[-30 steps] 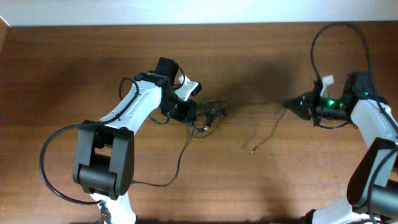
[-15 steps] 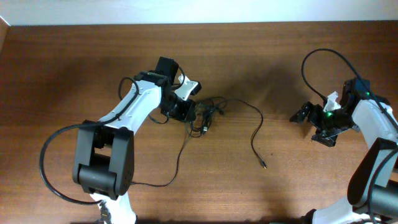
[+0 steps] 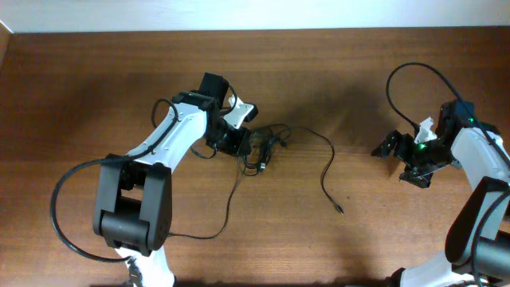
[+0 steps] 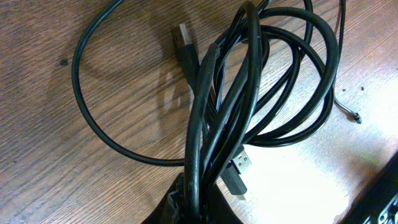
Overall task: Untangle cables
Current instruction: 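Pull the right gripper rightward, drawing a cable strand out, then move the right gripper back to the bundle held by the left gripper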
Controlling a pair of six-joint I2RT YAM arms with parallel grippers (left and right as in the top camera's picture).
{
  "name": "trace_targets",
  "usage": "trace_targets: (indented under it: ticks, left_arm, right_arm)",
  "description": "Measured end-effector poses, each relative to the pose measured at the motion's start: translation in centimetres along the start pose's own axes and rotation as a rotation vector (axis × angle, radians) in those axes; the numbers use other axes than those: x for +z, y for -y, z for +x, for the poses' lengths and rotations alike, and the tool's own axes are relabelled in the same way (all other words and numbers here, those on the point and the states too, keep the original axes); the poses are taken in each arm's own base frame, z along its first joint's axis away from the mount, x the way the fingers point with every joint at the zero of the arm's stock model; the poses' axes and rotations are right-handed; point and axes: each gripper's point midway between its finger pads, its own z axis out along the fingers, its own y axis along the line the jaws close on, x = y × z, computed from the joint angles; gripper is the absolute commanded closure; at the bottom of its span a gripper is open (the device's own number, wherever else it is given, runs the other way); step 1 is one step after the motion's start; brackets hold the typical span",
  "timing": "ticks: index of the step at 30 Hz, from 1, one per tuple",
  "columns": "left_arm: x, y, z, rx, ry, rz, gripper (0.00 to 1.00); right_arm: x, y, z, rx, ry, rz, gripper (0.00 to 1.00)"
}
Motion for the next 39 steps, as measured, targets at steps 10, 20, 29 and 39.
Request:
trace_targets:
  ticks: [10, 20, 29, 39]
  left_arm:
    - [0.0, 0.0, 0.0, 0.0, 0.0, 0.0, 0.92]
    - [0.0, 0.0, 0.0, 0.0, 0.001, 0.0, 0.93]
    - [0.0, 0.0, -0.1, 0.002, 0.004, -0.001, 0.94]
    - [0.0, -0.1, -0.6, 0.012, 0.023, -0.003, 1.0]
  right_arm:
    - [0.0, 0.0, 0.0, -0.001, 0.0, 0.0, 0.01]
    - [0.0, 0.0, 0.0, -0.001, 0.0, 0.0, 0.01]
    - [0.0, 0.0, 0.0, 0.0, 0.0, 0.0, 0.01]
    - [-0.1, -1.9, 0.5, 0.185, -0.038, -0.108, 0.07]
